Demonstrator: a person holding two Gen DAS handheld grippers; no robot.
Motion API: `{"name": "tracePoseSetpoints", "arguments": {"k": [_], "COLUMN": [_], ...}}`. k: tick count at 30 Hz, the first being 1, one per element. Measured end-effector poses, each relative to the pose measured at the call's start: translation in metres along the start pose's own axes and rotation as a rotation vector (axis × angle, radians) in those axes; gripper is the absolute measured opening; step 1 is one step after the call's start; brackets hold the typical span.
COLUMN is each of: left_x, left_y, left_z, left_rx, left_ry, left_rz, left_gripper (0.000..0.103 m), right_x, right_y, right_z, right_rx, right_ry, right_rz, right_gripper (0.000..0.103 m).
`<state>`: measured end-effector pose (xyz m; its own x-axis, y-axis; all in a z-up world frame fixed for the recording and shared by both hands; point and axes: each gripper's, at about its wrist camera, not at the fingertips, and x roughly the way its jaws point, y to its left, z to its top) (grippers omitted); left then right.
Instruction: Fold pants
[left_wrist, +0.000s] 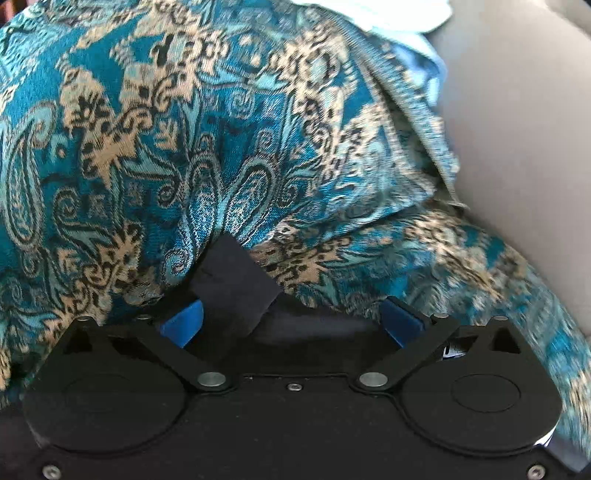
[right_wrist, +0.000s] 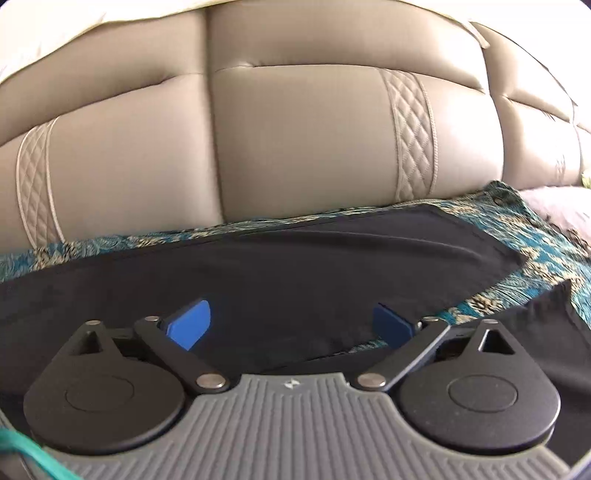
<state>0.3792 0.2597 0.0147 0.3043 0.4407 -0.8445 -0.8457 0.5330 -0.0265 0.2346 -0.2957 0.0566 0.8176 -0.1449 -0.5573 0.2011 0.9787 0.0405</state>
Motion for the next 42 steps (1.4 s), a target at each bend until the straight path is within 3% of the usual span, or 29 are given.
{"name": "tracePoseSetpoints", "arguments": {"k": [3,4,5,6,10,13,17,24,28,31,33,40,42], "left_x": [0.001,-0.004,-0.012,-0.017,-0.038,-0.057,-0.090,-0.121,-0.129,-0.134,-0.137,-0.131,-0.129], "left_y": [-0.009,-0.010,-0.010,-0.010,0.009,0.030,0.050,0.085,0.105,0.121,0.132,0.160,0.167], "left_z": [0.003,0.002,-0.001,-0.005,-0.018,-0.023,-0.028,-0.041,-0.051,-0.056,-0.060,-0.070,-0.071], "left_rx": [-0.019,-0.022,-0.027,-0.011,0.024,0.016,0.083,0.140,0.159,0.150,0.137,0.099,0.092], "left_ry": [0.021,0.002,-0.026,-0.037,-0.084,-0.101,-0.167,-0.182,-0.197,-0.191,-0.188,-0.180,-0.176], "left_rz": [0.037,0.029,0.062,0.104,0.002,-0.080,-0.182,-0.302,-0.352,-0.390,-0.425,-0.513,-0.532], "left_gripper": [0.094,0.071,0.032,0.024,0.009,0.005,0.005,0.005,0.005,0.005,0.005,0.005,0.005], "right_x": [0.001,0.001,0.001,0.001,0.001,-0.002,-0.007,-0.012,-0.011,-0.004,0.000,0.017,0.024], "right_y": [0.006,0.008,0.009,0.011,0.011,0.008,0.006,0.021,0.043,0.075,0.108,0.232,0.262], "right_z": [-0.003,-0.005,-0.006,-0.007,-0.008,-0.009,-0.012,-0.021,-0.026,-0.023,-0.016,-0.004,-0.010], "right_rx": [-0.043,-0.059,-0.076,-0.088,-0.098,-0.072,-0.020,0.138,0.305,0.457,0.510,0.519,0.506], "right_ry": [0.000,-0.001,-0.001,0.000,-0.002,-0.006,-0.006,0.065,0.145,0.222,0.287,0.492,0.564], "right_rz": [0.005,0.002,-0.001,-0.005,0.001,0.026,0.098,0.295,0.475,0.621,0.673,0.832,0.846], "right_gripper": [0.103,0.103,0.103,0.103,0.103,0.103,0.103,0.103,0.103,0.102,0.101,0.090,0.078]}}
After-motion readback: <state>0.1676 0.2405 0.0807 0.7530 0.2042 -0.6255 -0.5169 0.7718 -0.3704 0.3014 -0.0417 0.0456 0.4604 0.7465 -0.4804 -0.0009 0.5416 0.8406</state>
